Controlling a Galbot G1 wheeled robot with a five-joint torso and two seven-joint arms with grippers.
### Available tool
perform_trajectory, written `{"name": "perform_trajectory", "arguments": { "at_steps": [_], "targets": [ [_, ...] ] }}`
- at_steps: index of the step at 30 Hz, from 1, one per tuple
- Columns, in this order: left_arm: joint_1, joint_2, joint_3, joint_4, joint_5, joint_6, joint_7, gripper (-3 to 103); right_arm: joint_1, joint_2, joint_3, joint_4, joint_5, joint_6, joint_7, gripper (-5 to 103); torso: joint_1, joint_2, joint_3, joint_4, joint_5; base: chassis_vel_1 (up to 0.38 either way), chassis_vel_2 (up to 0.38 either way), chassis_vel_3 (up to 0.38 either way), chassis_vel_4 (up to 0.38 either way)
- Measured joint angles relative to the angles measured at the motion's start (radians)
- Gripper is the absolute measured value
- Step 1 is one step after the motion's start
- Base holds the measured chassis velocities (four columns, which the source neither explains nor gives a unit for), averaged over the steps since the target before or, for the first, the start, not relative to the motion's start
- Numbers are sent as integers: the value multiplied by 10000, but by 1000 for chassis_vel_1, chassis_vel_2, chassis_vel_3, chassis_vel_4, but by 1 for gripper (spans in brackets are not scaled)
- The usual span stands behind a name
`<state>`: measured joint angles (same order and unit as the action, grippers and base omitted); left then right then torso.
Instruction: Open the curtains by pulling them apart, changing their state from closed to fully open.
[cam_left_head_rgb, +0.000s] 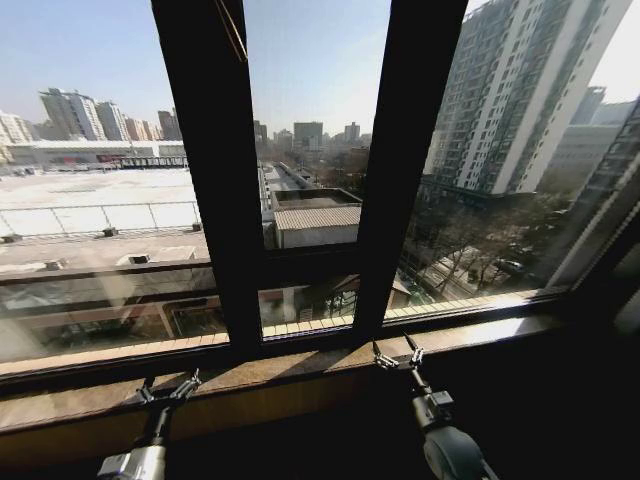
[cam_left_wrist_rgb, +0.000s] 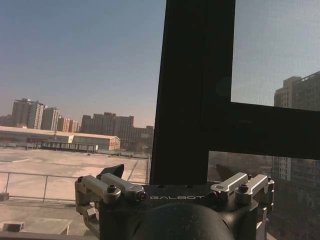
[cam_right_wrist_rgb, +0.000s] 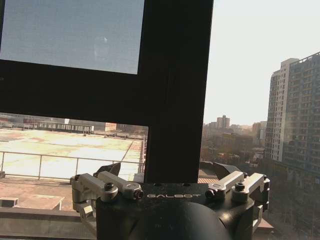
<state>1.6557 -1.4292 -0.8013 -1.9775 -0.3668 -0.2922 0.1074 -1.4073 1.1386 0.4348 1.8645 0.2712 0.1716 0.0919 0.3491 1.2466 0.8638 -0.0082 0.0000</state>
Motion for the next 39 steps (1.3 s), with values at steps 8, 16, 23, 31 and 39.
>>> {"name": "perform_trajectory", "arguments": {
  "at_steps": [8,16,23,31,39],
  "targets": [
    [0,0,0,0,0,0,0,100,0,0,0,0,0,0,0,100,0,0,-1,1,-2,-342,-350,344,355],
    [0,0,0,0,0,0,0,100,0,0,0,0,0,0,0,100,0,1,0,0,-2,-353,-358,360,354],
    [0,0,0,0,0,0,0,100,0,0,0,0,0,0,0,100,0,0,0,0,-2,-352,-345,351,357],
    [0,-2,3,-1,1,-1,2,100,0,-3,4,-1,0,0,2,100,-1,1,0,-1,7,-165,-188,217,188],
    [-1,6,-9,1,1,-1,-7,100,0,3,-4,0,0,0,0,100,3,-1,1,2,-8,17,-28,5,10]
  ]
}}
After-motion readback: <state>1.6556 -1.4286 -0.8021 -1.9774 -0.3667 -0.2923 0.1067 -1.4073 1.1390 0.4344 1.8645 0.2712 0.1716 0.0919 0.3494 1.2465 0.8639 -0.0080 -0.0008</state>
